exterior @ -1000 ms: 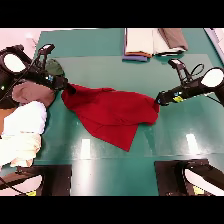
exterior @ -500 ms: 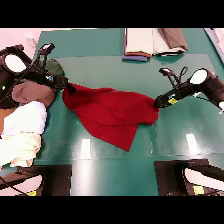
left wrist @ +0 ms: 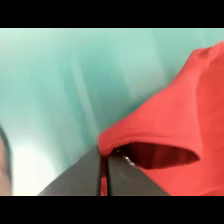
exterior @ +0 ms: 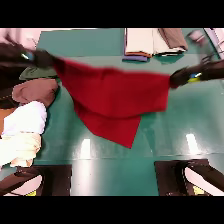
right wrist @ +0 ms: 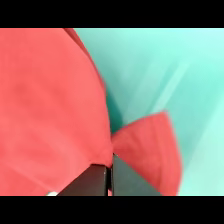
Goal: Fold the shirts.
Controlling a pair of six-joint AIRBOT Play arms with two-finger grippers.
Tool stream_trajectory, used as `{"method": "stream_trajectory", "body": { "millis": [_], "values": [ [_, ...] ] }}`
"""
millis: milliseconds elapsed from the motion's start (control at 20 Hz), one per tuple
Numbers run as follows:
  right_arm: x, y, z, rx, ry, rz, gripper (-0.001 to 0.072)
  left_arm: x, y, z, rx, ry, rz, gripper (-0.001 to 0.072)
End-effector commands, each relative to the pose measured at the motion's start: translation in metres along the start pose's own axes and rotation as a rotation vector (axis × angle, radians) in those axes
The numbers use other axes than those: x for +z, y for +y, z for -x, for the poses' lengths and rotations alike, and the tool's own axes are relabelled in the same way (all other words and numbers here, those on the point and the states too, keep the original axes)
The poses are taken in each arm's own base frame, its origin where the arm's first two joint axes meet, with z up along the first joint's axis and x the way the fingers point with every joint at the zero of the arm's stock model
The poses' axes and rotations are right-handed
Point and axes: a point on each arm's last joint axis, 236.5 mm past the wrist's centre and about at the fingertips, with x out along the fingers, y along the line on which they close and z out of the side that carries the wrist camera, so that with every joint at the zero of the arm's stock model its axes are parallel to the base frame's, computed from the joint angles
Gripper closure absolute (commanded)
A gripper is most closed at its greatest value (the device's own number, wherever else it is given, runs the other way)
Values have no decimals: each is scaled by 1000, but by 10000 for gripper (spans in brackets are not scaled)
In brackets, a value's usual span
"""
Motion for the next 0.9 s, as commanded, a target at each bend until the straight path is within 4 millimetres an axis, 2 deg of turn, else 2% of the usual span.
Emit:
{"method": "stream_trajectory", "body": {
  "millis": [0, 100, 150, 300, 400, 500, 550, 650, 700, 750, 800, 850],
  "values": [
    [65, 14, 118, -111, -306, 52, 697, 100, -33, 143, 29, -398, -101, 684],
    [75, 26, 172, -157, -412, 71, 698, 123, -56, 225, 35, -574, -148, 685],
    [78, 30, 194, -181, -457, 67, 698, 128, -65, 258, 36, -642, -166, 684],
    [78, 36, 245, -259, -539, 57, 698, 137, -86, 332, 31, -794, -187, 685],
    [74, 33, 264, -311, -548, 39, 698, 140, -93, 357, 30, -851, -198, 685],
    [70, 24, 267, -337, -516, -7, 699, 143, -92, 359, 36, -863, -198, 685],
    [67, 20, 263, -334, -488, -34, 699, 144, -86, 347, 51, -839, -194, 685],
    [62, 7, 238, -291, -405, -106, 698, 144, -63, 298, 91, -737, -169, 685],
    [57, 0, 220, -264, -345, -142, 699, 140, -46, 258, 107, -649, -131, 685],
    [52, -7, 195, -222, -274, -179, 699, 129, -30, 210, 117, -531, -104, 684],
    [46, -12, 168, -181, -208, -210, 699, 113, -17, 161, 118, -404, -83, 684],
    [36, -15, 133, -132, -126, -251, 699, 93, -4, 112, 113, -275, -60, 684]
  ]
}}
